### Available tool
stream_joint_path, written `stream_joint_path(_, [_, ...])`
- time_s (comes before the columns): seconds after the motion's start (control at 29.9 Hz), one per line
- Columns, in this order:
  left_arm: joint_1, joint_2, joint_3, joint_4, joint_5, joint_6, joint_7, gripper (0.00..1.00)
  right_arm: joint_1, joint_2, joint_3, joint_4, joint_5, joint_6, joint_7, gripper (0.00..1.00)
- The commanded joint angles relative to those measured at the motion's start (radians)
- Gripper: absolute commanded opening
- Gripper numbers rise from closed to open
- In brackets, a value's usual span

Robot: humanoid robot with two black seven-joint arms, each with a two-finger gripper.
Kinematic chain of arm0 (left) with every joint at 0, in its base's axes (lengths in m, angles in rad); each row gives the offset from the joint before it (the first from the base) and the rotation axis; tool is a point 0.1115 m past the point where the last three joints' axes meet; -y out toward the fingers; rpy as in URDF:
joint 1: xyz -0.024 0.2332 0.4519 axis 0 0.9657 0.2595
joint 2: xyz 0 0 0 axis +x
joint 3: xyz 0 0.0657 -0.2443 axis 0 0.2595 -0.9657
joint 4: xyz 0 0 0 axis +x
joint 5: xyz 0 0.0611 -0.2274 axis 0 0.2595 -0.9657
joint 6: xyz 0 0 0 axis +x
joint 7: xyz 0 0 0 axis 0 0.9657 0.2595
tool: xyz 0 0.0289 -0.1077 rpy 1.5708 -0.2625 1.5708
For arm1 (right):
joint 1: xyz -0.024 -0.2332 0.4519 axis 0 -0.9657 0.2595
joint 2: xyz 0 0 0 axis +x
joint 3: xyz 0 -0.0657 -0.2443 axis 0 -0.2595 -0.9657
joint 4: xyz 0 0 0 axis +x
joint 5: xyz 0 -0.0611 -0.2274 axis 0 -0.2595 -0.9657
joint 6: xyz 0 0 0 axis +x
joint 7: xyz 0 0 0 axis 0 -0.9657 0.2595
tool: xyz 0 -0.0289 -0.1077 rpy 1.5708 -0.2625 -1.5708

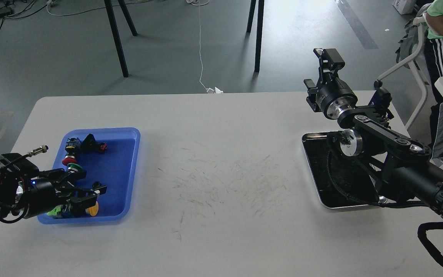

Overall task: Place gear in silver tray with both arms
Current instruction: 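Close the left gripper on a small black gear in the blue tray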

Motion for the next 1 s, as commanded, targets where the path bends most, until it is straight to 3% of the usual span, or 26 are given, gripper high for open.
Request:
stream_joint_path(0.0, [-0.008,-0.011,0.01,0.009,0.002,0.002,0.002,0.86,-0.004,0.0,0.0,-0.001,0.0,0.001,0.0,0.96])
stream_joint_path(0.57, [-0.005,-0.088,0.041,0.073,0.002,0.054,0.001,0.84,-0.004,0.0,0.0,-0.004,-0.002,0.001,0.0,0.96])
stream_joint_path(0.67, [-0.004,-0.085,0.052,0.072,0.002,0.056,-0.001,0.77,-0.005,0.0,0.0,-0.004,-0.002,0.001,0.0,0.96])
stream_joint_path(0.97, [-0.001,-0.091,0.061,0.101,0.0,0.071,0.001,0.71,-0.004,0.0,-0.002,-0.003,-0.002,0.001,0.0,0.96])
